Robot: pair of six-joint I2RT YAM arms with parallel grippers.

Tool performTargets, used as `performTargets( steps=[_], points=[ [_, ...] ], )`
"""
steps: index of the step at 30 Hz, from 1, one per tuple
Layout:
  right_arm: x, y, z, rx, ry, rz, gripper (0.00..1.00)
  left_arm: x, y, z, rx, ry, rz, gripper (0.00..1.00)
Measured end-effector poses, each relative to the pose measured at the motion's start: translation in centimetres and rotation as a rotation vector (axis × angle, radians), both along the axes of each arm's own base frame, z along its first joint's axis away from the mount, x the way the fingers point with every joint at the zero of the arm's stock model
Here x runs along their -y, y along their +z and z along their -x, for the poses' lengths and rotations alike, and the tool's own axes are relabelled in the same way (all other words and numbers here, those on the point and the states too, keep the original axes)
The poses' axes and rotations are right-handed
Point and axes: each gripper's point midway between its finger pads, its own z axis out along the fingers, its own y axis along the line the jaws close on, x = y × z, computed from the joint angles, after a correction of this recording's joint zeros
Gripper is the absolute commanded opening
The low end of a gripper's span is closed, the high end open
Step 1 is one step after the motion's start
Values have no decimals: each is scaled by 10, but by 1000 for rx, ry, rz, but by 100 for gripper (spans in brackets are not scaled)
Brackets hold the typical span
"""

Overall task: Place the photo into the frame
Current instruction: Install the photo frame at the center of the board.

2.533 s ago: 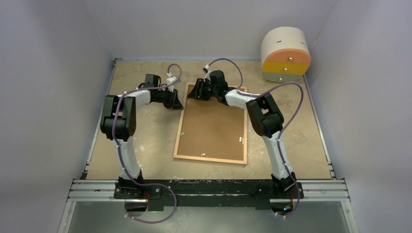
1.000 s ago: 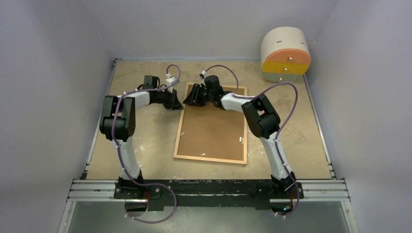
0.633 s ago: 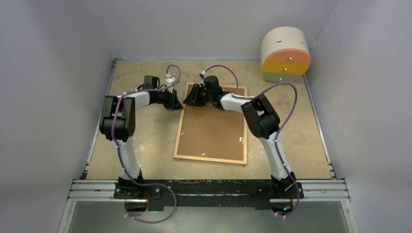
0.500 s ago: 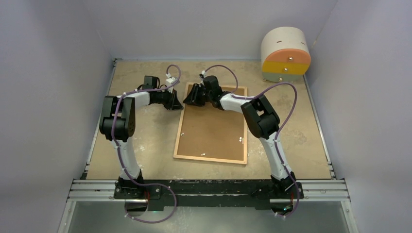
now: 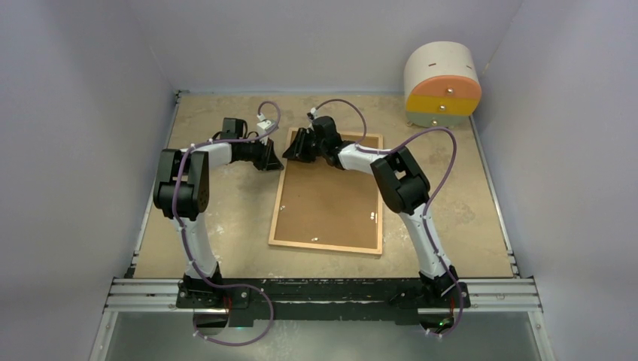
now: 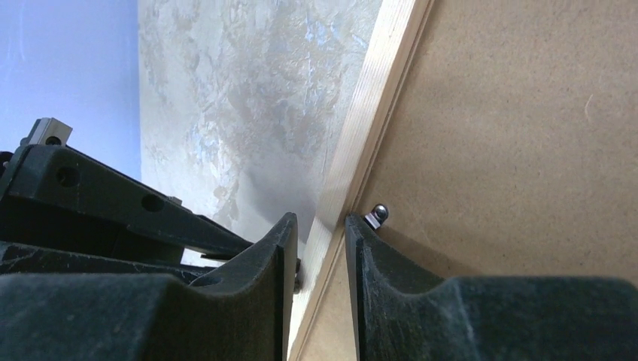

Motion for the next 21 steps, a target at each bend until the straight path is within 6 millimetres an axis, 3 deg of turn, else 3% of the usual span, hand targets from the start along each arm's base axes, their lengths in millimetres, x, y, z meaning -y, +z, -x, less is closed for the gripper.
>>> performTargets(
  steps=[14, 21],
  points=[
    [0, 4, 5, -11, 34, -32, 31, -1, 0, 1, 25, -13, -8, 7],
    [16, 24, 12, -2, 30, -58, 30, -1, 0, 2, 42, -23, -15, 6]
  ],
)
